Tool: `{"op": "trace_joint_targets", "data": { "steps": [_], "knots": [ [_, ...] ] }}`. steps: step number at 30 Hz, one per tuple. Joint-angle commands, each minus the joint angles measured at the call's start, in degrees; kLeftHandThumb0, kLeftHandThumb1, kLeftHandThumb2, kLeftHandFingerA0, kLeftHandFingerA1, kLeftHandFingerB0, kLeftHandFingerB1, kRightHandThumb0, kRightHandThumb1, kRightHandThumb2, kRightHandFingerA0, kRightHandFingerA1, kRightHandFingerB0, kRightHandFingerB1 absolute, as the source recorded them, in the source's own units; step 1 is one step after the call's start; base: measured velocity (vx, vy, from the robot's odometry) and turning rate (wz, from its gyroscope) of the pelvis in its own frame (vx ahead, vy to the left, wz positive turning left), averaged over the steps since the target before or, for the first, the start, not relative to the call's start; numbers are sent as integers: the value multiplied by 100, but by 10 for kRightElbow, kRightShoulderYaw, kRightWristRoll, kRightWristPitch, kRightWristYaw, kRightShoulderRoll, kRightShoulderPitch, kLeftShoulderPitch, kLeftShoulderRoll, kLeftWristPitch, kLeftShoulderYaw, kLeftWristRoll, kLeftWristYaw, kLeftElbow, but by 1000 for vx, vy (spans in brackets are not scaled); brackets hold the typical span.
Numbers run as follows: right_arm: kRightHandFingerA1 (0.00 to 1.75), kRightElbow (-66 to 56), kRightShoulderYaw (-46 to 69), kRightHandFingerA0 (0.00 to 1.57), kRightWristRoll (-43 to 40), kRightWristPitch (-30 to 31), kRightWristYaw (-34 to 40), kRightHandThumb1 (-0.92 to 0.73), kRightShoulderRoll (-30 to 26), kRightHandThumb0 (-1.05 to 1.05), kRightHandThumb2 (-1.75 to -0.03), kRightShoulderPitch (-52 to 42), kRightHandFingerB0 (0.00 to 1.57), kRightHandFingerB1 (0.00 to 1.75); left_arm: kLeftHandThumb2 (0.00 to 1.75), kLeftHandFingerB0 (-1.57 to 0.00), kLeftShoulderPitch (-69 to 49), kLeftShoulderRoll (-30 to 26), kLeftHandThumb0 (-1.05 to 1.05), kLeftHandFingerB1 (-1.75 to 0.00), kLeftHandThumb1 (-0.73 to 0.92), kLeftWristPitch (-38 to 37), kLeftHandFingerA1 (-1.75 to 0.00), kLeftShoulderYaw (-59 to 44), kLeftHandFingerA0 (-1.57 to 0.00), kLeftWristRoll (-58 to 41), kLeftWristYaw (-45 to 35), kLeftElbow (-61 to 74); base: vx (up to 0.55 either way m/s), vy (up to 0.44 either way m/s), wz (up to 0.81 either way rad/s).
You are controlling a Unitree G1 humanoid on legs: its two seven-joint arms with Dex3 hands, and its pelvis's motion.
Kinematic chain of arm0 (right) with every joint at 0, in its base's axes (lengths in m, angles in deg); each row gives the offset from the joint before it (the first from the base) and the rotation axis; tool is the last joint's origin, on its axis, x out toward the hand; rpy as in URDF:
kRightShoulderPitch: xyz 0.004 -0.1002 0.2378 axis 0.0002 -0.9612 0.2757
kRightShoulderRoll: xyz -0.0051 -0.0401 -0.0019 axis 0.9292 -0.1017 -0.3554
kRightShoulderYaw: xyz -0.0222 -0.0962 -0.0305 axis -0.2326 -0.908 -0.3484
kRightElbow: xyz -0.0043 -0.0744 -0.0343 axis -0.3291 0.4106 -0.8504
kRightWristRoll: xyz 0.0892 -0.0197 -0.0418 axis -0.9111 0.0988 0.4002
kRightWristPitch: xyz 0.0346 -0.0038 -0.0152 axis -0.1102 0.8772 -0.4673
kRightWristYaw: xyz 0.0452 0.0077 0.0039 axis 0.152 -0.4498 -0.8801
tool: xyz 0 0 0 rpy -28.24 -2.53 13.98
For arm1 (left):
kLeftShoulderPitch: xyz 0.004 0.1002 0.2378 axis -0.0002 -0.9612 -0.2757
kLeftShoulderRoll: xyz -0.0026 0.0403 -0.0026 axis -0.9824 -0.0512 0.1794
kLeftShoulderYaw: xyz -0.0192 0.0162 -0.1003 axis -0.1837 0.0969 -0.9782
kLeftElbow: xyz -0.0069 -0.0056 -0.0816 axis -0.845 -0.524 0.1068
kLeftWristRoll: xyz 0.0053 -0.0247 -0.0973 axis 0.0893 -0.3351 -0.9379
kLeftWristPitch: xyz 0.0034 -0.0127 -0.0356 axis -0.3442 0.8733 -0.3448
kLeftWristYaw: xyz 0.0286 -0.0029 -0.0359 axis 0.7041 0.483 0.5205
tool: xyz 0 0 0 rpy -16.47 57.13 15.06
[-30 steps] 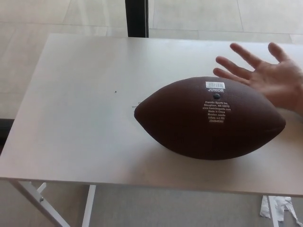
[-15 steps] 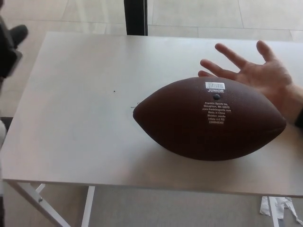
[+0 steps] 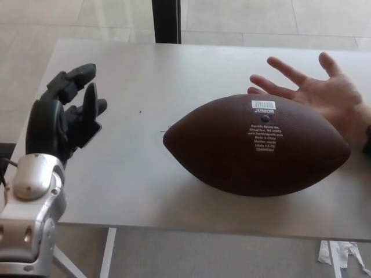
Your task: The robot uses both its hands to grab the left and right ends of a football kept in the middle of the desk infront of it, lifts it up and places it in the palm of a person
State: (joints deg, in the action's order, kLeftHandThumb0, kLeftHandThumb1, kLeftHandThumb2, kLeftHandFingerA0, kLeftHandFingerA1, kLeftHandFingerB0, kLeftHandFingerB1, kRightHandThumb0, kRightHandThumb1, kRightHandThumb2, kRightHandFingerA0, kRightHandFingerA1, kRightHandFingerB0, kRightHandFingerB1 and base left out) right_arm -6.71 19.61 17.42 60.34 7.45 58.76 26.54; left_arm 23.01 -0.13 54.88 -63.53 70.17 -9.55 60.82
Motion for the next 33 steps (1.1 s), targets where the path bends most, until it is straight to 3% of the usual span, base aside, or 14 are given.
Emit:
{"op": "trace_joint_targets", "data": {
  "steps": [1, 2, 3, 7, 9, 11, 12, 15, 16, 18, 24, 30, 32, 33],
  "knots": [
    [49, 1, -2, 66, 19, 10, 20, -92, 10, -85, -71, -19, 39, 34, 80, -29, -16, 1, -90, -44, 91, -3, -55, 2, -39, 22, 1, -8, 0, 0, 0],
    [50, 0, -2, 70, 21, 11, 22, -92, 12, -86, -70, -22, 39, 33, 79, -30, -17, 2, -89, -44, 91, -3, -55, 2, -39, 22, 0, -9, 0, 0, 0],
    [62, -2, -4, 66, 23, 11, 24, -76, 15, -85, -113, -26, 34, 48, 79, -30, -19, 3, -89, -44, 91, -4, -56, 3, -40, 23, 0, -12, 0, 0, 0],
    [61, 6, -13, 66, 31, 6, 31, -75, 30, -81, -112, -28, 35, 48, 80, -30, -18, 4, -90, -44, 91, -9, -56, 5, -40, 28, -3, -24, 0, 0, 0],
    [49, 13, -21, 77, 43, 2, 40, -92, 39, -85, -72, -29, 44, 35, 79, -28, -17, 10, -90, -44, 92, -14, -58, 7, -39, 27, -4, -32, 0, 0, 0],
    [61, 14, -23, 67, 47, -3, 40, -77, 41, -85, -114, -32, 39, 49, 79, -29, -15, 16, -92, -44, 91, -20, -59, 11, -41, 31, -3, -40, 0, 0, 0],
    [50, 17, -24, 73, 49, -7, 41, -91, 44, -88, -78, -32, 40, 35, 79, -31, -14, 19, -90, -41, 92, -15, -55, 13, -41, 32, -1, -42, 0, 0, 0],
    [49, 23, -27, 73, 54, -20, 41, -92, 49, -89, -77, -28, 43, 36, 79, -29, -8, 29, -96, -43, 92, -4, -58, 14, -41, 32, 4, -50, 0, 0, 0],
    [62, 25, -28, 71, 55, -24, 41, -79, 50, -88, -116, -25, 39, 49, 81, -27, -8, 35, -97, -43, 92, -2, -58, 16, -39, 31, 3, -54, 0, 0, 0],
    [61, 20, -34, 63, 58, -24, 36, -80, 47, -89, -118, -16, 36, 48, 81, -28, -6, 53, -102, -42, 92, -2, -58, 12, -38, 21, 2, -66, 0, 0, 0],
    [60, 20, -36, 60, 59, -15, 37, -78, 47, -86, -119, 4, 37, 48, 88, -21, 3, 71, -103, -39, 91, -7, -56, 14, -32, 25, -5, -86, 0, 0, 0],
    [50, 26, -30, 70, 55, -17, 40, -92, 55, -96, -79, 28, 46, 35, 88, -24, 4, 89, -105, -42, 91, -19, -58, 17, -36, 26, -5, -103, 0, 0, 0],
    [50, 27, -26, 68, 52, -12, 40, -92, 58, -99, -79, 33, 47, 38, 123, -20, -7, 102, -94, -48, 82, -34, -61, 25, -31, 30, -3, -119, 0, 0, 0],
    [51, 27, -25, 71, 50, -11, 37, -92, 59, -99, -80, 33, 46, 36, 85, -25, -9, 107, -103, -41, 92, -35, -57, 24, -34, 30, 1, -125, 0, 0, 0]
  ]
}}
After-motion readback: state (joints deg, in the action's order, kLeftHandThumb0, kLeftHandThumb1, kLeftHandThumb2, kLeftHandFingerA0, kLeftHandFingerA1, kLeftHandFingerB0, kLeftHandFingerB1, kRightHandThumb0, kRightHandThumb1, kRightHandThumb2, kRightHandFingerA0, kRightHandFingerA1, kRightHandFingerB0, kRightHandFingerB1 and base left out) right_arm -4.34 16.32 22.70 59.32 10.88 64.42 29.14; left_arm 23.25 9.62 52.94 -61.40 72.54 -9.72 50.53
